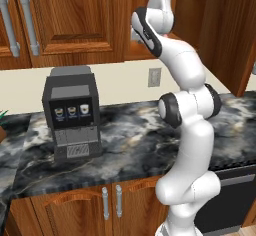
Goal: Locate and retrieve the bar soap and dish brush from the cabinet. Place them next to the sink.
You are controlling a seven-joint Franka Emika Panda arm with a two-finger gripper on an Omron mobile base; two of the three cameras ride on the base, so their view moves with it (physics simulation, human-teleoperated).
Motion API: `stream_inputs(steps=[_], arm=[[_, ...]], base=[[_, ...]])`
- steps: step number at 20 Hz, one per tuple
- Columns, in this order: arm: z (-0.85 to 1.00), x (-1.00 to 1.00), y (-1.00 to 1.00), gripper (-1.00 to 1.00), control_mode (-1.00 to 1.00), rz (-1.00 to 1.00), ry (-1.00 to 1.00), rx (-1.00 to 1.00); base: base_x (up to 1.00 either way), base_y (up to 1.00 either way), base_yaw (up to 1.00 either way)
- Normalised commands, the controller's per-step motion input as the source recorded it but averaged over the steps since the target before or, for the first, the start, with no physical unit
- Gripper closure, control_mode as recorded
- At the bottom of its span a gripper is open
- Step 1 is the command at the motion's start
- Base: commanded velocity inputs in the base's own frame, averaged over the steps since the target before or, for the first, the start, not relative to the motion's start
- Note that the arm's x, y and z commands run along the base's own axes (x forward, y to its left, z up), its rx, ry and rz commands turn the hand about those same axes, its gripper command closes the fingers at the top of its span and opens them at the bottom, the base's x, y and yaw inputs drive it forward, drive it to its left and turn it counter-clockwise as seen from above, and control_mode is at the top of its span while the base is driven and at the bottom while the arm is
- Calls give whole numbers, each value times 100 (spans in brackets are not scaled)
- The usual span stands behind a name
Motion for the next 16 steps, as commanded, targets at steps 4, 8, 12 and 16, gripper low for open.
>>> stream_inputs(steps=[4, 8, 12, 16], arm=[[24, -54, -3, 100, -100, -1, -17, 0], [22, -55, -5, 100, -100, -5, -19, 0], [28, -57, -4, 100, -100, -6, -25, 0], [11, -61, -3, 100, -100, -8, -18, 0]], base=[[0, 0, 0], [0, 0, 0], [0, 0, 0], [0, 0, 0]])
